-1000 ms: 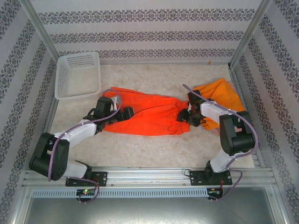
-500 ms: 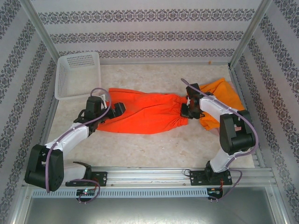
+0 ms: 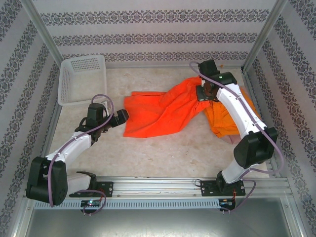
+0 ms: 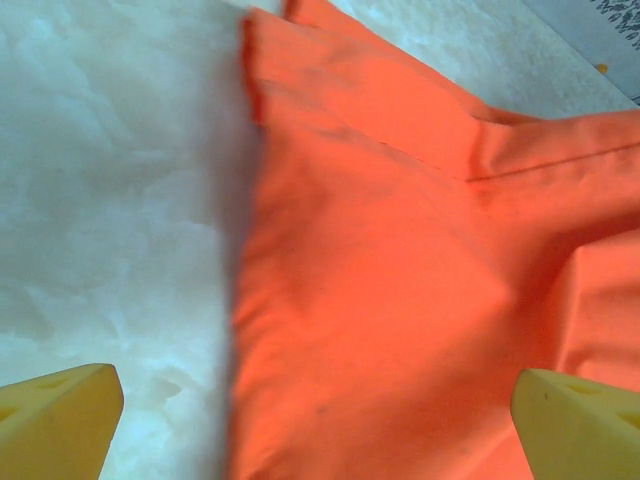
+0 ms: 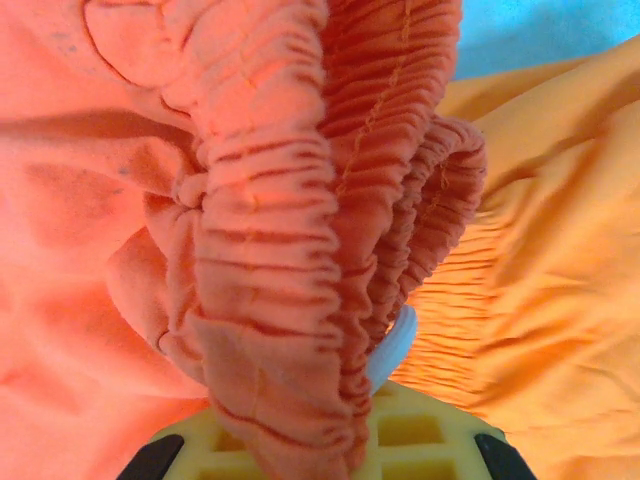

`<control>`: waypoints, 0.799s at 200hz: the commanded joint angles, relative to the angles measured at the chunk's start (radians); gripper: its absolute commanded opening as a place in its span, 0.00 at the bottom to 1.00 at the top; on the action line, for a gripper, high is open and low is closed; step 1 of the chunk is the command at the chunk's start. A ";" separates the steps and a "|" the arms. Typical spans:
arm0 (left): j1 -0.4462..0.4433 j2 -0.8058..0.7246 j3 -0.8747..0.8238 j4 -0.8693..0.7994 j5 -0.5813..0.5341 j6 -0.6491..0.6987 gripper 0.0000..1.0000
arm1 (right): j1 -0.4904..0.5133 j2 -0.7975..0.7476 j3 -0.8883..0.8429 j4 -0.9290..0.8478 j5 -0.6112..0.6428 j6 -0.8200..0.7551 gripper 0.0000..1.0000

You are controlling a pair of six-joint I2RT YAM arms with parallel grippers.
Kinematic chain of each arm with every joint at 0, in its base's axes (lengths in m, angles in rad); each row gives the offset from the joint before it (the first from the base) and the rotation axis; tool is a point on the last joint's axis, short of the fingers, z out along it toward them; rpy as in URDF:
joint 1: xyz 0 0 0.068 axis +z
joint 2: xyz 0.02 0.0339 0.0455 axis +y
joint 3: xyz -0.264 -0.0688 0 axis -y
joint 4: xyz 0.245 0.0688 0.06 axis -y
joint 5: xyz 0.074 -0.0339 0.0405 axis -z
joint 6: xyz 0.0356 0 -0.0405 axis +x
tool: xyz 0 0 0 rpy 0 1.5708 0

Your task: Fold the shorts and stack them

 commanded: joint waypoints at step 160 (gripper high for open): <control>0.051 -0.088 -0.056 0.040 0.086 -0.030 1.00 | 0.345 0.561 0.695 -0.209 -0.568 0.173 0.73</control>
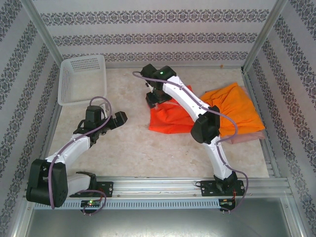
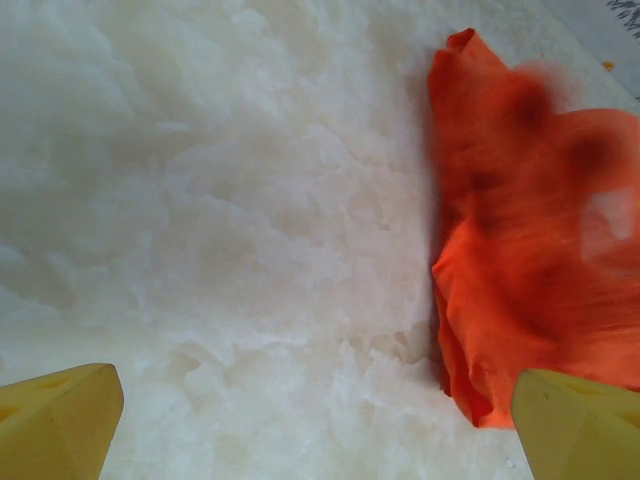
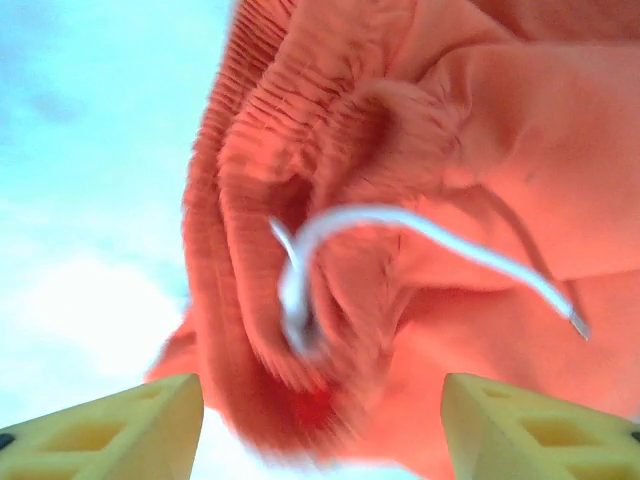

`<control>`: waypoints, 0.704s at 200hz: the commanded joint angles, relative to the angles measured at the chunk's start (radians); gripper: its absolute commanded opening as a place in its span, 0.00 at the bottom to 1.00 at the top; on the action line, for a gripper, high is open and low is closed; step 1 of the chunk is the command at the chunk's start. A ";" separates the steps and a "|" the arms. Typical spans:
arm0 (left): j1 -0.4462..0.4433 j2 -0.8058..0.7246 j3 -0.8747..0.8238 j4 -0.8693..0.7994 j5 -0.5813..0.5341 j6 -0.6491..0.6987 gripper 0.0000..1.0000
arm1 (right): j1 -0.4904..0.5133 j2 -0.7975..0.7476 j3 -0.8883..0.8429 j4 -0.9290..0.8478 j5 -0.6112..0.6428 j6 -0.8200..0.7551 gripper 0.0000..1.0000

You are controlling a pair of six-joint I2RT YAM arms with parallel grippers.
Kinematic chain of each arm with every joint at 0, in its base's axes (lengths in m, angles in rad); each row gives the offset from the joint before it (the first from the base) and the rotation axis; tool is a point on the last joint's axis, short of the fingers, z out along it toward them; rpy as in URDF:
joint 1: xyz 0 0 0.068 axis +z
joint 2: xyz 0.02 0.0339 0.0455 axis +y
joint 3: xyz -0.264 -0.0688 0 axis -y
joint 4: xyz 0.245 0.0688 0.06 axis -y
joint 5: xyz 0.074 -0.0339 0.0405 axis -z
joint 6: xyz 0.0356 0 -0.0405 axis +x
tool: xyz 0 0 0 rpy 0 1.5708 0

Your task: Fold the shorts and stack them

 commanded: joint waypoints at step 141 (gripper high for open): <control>0.015 0.024 0.039 0.147 0.132 -0.091 0.99 | -0.121 -0.298 -0.990 0.879 -0.586 0.390 0.98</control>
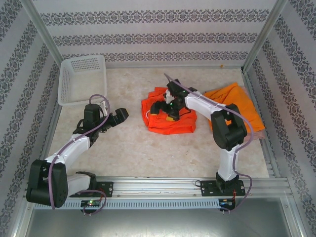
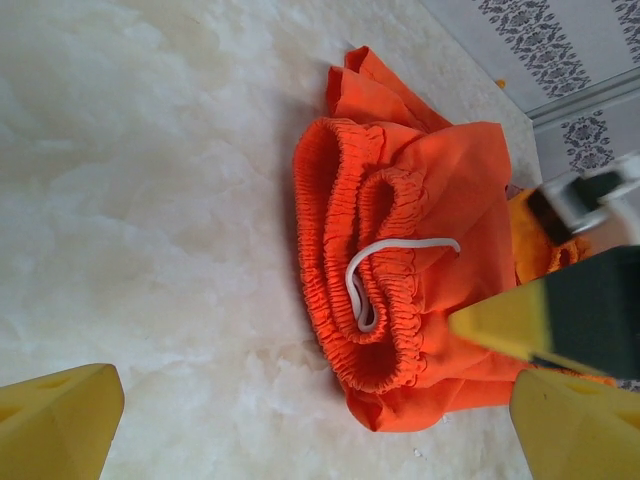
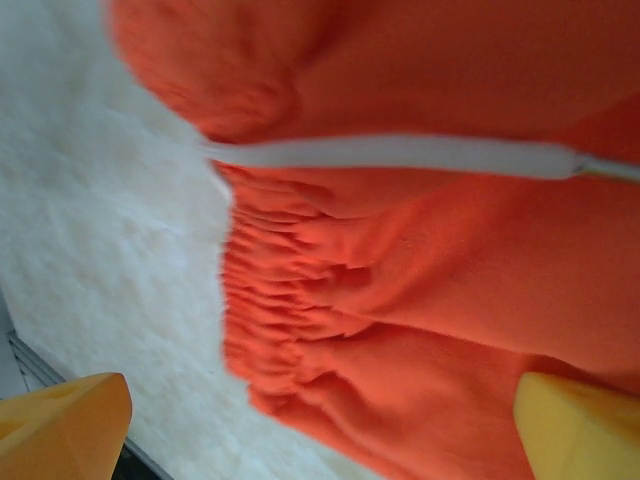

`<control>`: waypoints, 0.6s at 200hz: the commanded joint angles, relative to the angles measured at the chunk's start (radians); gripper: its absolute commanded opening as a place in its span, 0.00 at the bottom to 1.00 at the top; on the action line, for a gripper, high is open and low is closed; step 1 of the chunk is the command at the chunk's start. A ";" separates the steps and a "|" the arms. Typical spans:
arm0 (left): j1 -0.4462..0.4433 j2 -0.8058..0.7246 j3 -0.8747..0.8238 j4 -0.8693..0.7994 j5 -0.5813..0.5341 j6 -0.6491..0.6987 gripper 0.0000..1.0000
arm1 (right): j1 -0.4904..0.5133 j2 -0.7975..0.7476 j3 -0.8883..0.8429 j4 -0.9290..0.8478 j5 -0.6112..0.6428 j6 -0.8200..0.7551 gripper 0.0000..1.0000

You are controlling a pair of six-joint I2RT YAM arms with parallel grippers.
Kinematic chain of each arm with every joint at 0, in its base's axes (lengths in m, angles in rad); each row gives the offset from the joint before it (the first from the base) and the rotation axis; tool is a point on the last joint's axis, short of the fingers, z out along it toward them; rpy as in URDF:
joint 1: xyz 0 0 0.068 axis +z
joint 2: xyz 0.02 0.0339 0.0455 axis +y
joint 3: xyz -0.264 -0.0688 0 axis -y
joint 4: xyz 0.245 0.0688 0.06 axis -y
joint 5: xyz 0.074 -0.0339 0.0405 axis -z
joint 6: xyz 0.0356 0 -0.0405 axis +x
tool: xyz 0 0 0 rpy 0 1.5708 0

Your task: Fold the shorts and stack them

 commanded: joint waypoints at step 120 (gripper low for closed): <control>-0.056 0.058 0.155 -0.120 0.177 0.153 0.75 | 0.126 -0.443 -0.254 0.006 0.043 -0.243 0.98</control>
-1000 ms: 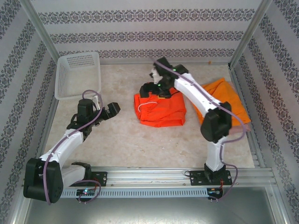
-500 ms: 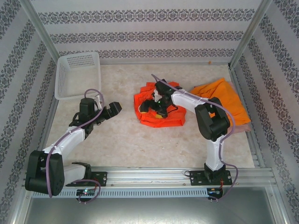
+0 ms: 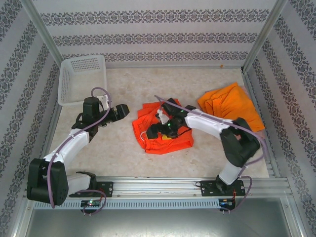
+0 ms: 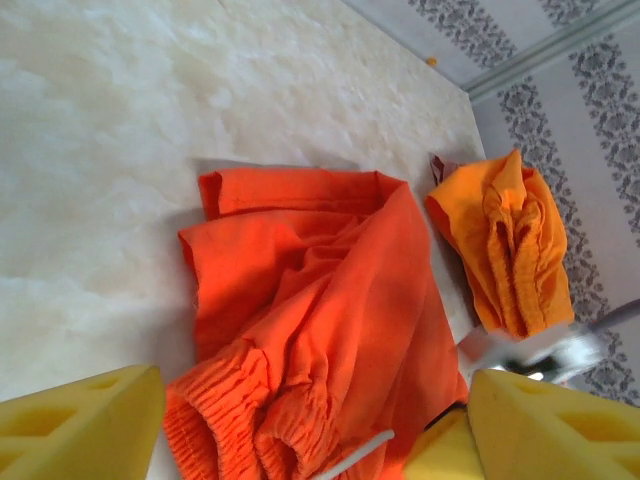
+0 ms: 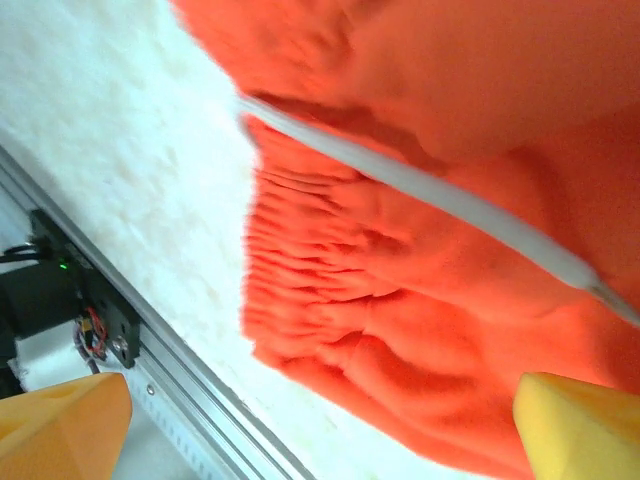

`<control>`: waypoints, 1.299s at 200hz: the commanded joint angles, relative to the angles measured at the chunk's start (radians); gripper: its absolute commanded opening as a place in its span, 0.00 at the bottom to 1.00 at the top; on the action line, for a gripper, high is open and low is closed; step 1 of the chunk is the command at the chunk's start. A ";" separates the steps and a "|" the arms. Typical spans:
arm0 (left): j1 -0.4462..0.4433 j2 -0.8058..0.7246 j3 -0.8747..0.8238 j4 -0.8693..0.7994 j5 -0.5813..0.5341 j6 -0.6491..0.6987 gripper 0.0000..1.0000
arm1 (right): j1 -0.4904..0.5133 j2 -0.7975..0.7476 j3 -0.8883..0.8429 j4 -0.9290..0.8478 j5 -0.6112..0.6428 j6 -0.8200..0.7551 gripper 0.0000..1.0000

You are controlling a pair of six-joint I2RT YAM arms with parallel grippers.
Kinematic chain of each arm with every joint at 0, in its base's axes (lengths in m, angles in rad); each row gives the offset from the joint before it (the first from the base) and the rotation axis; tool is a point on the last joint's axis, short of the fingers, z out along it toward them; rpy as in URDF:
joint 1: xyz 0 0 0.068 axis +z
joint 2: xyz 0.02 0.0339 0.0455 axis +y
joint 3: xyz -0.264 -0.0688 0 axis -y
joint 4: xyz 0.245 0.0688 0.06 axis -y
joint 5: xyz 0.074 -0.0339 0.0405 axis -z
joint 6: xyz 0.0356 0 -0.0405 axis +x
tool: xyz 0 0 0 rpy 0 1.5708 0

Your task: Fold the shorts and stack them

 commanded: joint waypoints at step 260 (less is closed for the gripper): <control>-0.264 0.455 0.317 -0.381 -0.213 0.242 0.63 | -0.165 -0.216 -0.005 0.034 0.197 -0.078 0.98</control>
